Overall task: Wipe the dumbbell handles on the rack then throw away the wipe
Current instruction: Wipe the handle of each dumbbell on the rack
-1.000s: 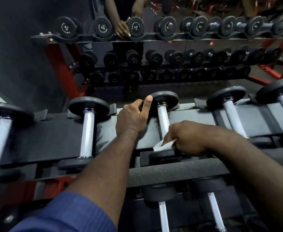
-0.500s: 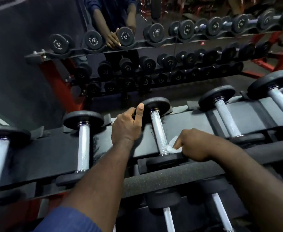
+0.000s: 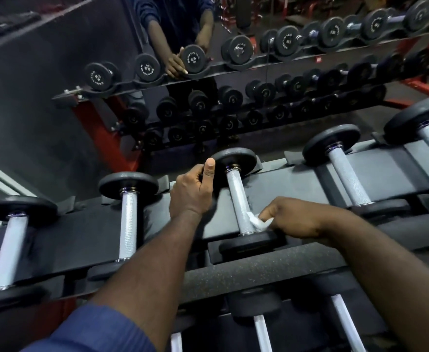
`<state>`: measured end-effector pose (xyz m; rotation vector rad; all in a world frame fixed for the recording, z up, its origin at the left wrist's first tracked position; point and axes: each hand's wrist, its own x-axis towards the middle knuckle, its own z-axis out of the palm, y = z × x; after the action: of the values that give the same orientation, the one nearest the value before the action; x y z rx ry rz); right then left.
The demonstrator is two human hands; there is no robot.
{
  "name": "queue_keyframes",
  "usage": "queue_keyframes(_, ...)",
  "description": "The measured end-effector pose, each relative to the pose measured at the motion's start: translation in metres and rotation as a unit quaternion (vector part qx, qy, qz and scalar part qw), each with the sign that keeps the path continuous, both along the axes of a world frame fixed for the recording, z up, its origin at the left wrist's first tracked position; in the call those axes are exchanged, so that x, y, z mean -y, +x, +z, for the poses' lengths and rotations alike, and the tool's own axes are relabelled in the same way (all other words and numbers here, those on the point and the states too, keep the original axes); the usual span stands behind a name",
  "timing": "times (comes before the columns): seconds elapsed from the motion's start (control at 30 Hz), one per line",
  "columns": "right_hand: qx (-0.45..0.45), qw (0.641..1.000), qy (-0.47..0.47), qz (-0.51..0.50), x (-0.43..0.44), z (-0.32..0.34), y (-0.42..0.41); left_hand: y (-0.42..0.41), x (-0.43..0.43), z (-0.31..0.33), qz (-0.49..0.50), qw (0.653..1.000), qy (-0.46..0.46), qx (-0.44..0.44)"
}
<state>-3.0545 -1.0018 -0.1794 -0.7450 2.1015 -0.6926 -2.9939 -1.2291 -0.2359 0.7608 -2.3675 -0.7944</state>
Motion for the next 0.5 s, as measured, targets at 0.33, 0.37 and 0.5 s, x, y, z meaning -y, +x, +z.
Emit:
queue_keyframes(0.33, 0.108, 0.950, -0.223, -0.191, -0.057, 0.011, 0.000, -0.007, -0.030, 0.021, 0.034, 0.997, 0.058, -0.037)
queue_keyframes(0.37, 0.139, 0.929, -0.250, -0.234, -0.062, 0.019, -0.002, -0.010, -0.039, 0.031, 0.042, 0.998, 0.001, -0.050)
queue_keyframes(0.5, 0.185, 0.895, -0.289, -0.285, -0.088, 0.035, -0.024, -0.030, -0.080, 0.075, -0.046, 0.984, -0.158, -0.062)
